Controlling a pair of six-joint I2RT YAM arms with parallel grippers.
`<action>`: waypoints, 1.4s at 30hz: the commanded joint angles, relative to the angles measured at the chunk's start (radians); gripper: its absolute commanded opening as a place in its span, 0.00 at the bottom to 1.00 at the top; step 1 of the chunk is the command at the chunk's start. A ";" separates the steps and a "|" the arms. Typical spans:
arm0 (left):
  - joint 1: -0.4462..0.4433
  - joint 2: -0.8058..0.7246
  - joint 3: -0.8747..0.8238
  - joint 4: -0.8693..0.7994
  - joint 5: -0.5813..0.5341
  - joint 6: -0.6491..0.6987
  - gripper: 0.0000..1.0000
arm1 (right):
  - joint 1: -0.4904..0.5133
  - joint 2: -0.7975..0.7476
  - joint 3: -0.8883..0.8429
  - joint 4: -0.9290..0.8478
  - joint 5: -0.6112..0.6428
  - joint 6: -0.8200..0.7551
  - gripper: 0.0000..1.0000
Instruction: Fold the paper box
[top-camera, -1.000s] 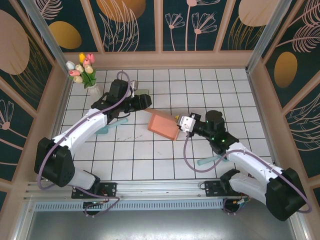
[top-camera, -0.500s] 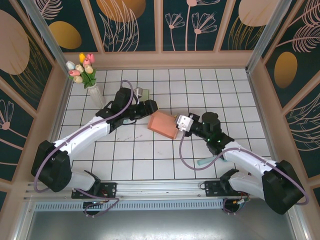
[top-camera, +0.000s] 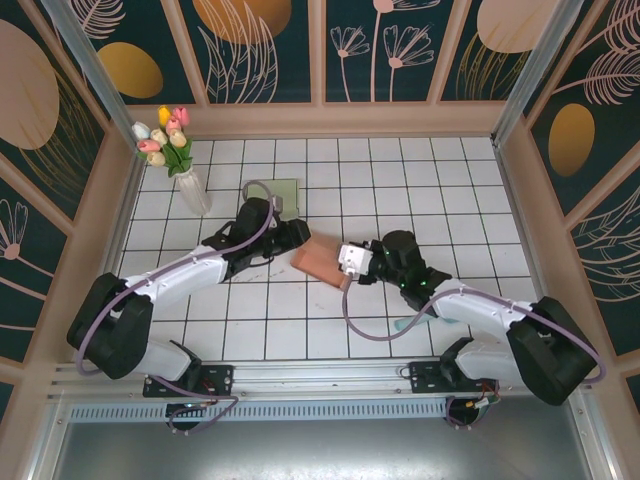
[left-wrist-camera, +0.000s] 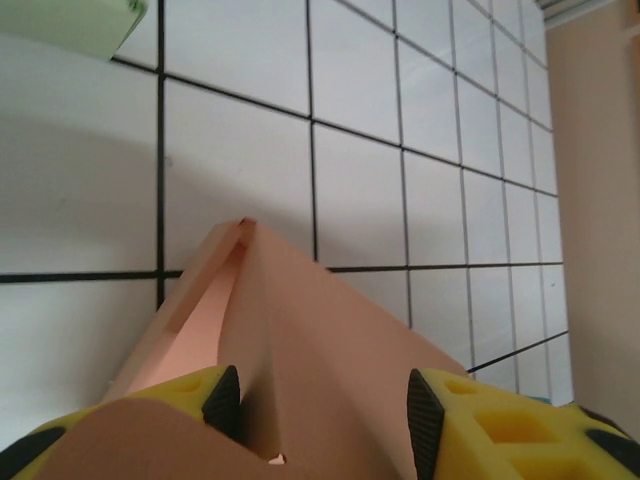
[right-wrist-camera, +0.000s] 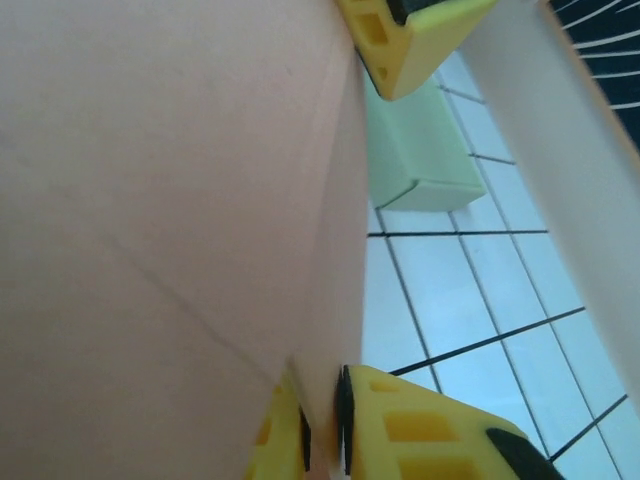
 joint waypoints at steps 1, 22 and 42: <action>-0.028 -0.002 -0.049 0.097 0.004 0.009 0.48 | 0.012 0.026 0.056 -0.116 0.110 -0.035 0.25; -0.046 -0.008 -0.160 0.167 -0.081 -0.050 0.50 | 0.061 -0.264 0.229 -0.689 0.260 0.006 0.63; -0.051 -0.039 -0.193 0.134 -0.156 -0.019 0.52 | 0.137 0.062 0.219 -0.299 0.559 1.380 0.69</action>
